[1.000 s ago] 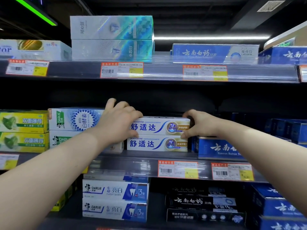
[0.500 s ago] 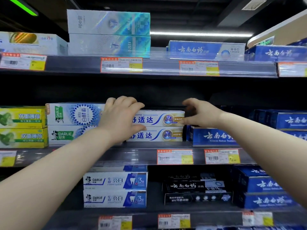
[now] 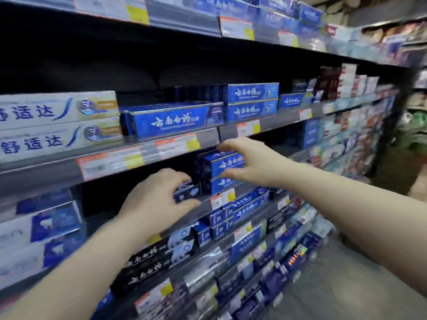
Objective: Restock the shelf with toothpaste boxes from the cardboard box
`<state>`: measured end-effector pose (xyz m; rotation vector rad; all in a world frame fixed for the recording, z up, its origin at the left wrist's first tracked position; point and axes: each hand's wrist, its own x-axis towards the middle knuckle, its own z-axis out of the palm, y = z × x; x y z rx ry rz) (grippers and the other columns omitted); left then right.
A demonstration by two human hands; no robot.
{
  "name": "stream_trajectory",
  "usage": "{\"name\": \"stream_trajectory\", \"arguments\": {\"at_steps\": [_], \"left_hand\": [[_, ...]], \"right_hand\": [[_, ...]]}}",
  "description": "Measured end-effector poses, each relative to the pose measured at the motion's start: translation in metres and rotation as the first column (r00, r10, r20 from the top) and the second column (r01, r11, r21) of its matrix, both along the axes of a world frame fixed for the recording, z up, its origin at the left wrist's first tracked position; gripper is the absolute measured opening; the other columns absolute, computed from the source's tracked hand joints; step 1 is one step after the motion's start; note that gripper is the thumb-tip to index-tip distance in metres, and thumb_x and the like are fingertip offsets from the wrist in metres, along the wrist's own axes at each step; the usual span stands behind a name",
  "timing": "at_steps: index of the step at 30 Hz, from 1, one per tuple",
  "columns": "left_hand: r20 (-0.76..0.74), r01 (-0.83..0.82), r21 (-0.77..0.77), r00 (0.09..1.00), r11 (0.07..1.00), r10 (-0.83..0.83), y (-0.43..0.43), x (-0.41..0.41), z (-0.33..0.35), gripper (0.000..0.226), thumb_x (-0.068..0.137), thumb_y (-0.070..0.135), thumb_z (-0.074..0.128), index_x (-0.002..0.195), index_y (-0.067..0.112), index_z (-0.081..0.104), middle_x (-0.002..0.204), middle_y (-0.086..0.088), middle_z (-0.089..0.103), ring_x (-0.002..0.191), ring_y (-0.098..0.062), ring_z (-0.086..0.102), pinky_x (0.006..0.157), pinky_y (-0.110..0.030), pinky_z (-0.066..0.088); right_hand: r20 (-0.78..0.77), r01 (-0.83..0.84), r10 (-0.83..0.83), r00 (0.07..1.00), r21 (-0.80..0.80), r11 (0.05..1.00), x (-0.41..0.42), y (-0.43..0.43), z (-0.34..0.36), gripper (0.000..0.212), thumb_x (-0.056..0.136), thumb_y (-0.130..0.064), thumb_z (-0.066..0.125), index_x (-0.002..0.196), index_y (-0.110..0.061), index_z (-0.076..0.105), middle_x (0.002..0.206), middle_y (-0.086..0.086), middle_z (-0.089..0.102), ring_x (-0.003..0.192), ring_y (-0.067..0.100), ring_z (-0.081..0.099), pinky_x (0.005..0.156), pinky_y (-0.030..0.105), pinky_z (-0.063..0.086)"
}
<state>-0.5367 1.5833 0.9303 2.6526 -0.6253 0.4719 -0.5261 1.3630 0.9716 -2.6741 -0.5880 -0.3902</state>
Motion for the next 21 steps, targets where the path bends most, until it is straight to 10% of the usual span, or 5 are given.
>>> {"name": "stream_trajectory", "arguments": {"at_steps": [8, 21], "left_hand": [[-0.439, 0.141, 0.26, 0.899, 0.955, -0.013, -0.135, 0.0, -0.1, 0.062, 0.078, 0.059, 0.057, 0.131, 0.027, 0.046, 0.136, 0.004, 0.049, 0.118, -0.018, 0.051, 0.096, -0.032, 0.045], [-0.57, 0.414, 0.338, 0.805, 0.845, -0.166, -0.481, -0.062, -0.194, 0.053, 0.081, 0.057, 0.053, 0.123, 0.026, 0.051, 0.128, 0.001, 0.05, 0.116, -0.022, 0.053, 0.093, -0.037, 0.047]], "right_hand": [[-0.364, 0.275, -0.374, 0.853, -0.294, 0.915, -0.061, -0.172, -0.116, 0.057, 0.081, -0.04, 0.061, 0.132, -0.023, 0.044, 0.135, 0.003, 0.051, 0.123, 0.022, 0.049, 0.103, 0.037, 0.041], [-0.545, 0.574, -0.64, 0.542, -0.317, 0.755, -0.216, -0.481, -0.203, 0.06, 0.081, -0.042, 0.062, 0.134, -0.024, 0.04, 0.139, 0.002, 0.048, 0.127, 0.021, 0.046, 0.105, 0.035, 0.038]]}}
